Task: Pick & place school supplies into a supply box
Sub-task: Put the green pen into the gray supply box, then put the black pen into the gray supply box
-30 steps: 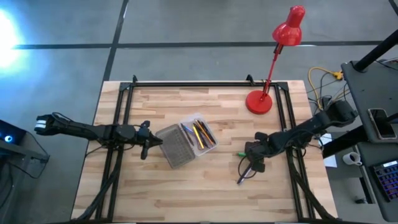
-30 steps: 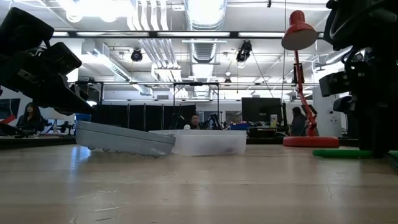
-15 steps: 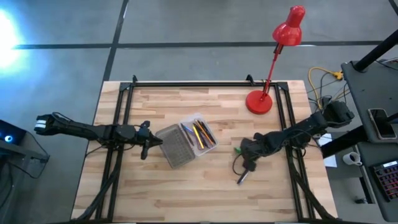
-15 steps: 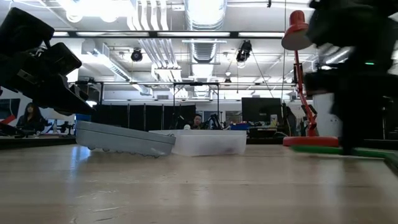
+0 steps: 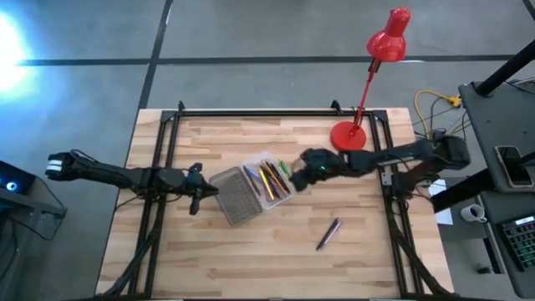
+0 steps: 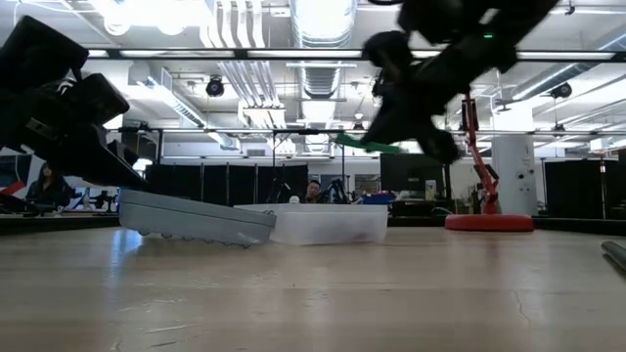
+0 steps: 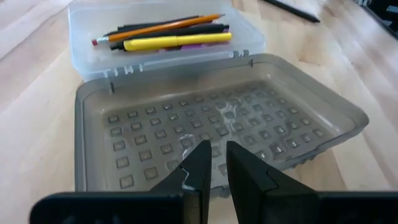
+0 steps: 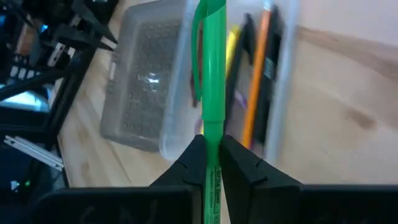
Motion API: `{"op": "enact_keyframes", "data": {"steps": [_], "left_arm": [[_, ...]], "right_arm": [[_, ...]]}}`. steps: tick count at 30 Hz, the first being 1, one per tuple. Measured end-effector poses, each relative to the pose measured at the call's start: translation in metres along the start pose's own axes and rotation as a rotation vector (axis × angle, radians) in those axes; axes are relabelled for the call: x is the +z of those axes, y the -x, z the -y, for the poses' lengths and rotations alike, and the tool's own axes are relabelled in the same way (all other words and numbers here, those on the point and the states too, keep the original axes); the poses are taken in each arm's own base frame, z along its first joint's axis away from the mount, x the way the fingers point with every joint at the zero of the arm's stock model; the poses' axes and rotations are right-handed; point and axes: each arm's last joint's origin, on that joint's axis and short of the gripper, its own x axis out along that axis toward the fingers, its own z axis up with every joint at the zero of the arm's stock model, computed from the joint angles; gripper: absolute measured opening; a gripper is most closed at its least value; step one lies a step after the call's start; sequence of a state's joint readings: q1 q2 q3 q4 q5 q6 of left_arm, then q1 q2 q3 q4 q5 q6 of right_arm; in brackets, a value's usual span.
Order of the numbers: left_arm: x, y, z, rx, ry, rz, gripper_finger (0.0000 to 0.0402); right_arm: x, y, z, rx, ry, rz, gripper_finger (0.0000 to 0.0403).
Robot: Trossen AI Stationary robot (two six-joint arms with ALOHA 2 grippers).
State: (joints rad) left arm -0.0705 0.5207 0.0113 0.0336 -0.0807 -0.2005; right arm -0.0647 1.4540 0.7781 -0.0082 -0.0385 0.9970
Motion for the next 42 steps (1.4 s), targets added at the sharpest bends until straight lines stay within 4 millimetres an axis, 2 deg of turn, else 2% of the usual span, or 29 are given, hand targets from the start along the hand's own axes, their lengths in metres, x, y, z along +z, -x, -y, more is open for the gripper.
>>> {"op": "enact_keyframes", "data": {"steps": [3,6,10,14,16,20,24,30,33,38,42], "left_arm": [[0.0,0.0,0.0,0.0,0.0,-0.003,0.0034],[0.0,0.0,0.0,0.0,0.0,-0.002,0.0034],[0.0,0.0,0.0,0.001,0.0,-0.003,0.0034],[0.0,0.0,0.0,0.0,0.0,-0.003,0.0034],[0.0,0.0,0.0,0.0,0.0,-0.003,0.0034],[0.0,0.0,0.0,0.0,0.0,-0.001,0.0034],[0.0,0.0,0.0,0.0,0.0,-0.003,0.0034],[0.0,0.0,0.0,0.001,0.0,-0.004,0.0034],[0.0,0.0,0.0,0.0,0.0,-0.004,0.0034],[0.0,0.0,0.0,0.001,-0.001,-0.004,0.0034],[0.0,0.0,0.0,0.001,0.0,-0.004,0.0034]], "right_arm": [[0.02,-0.02,-0.017,0.026,0.045,-0.015,0.0022],[0.033,-0.045,-0.03,-0.025,0.048,-0.061,0.0035],[0.038,-0.077,-0.035,-0.128,0.099,-0.179,0.0075],[0.042,-0.086,-0.043,-0.157,0.148,-0.242,0.012],[0.043,-0.082,-0.05,-0.154,0.211,-0.234,0.0139],[0.041,-0.059,-0.059,-0.183,0.388,-0.23,0.0167],[0.024,-0.028,-0.054,-0.215,0.612,-0.316,0.0178],[-0.029,0.023,-0.031,-0.197,0.84,-0.456,0.0172],[-0.061,0.038,-0.017,-0.177,0.911,-0.516,0.0164],[-0.106,0.047,-0.001,-0.191,1.009,-0.597,0.0148],[-0.125,0.045,0.004,-0.242,1.026,-0.621,0.0134]]}}
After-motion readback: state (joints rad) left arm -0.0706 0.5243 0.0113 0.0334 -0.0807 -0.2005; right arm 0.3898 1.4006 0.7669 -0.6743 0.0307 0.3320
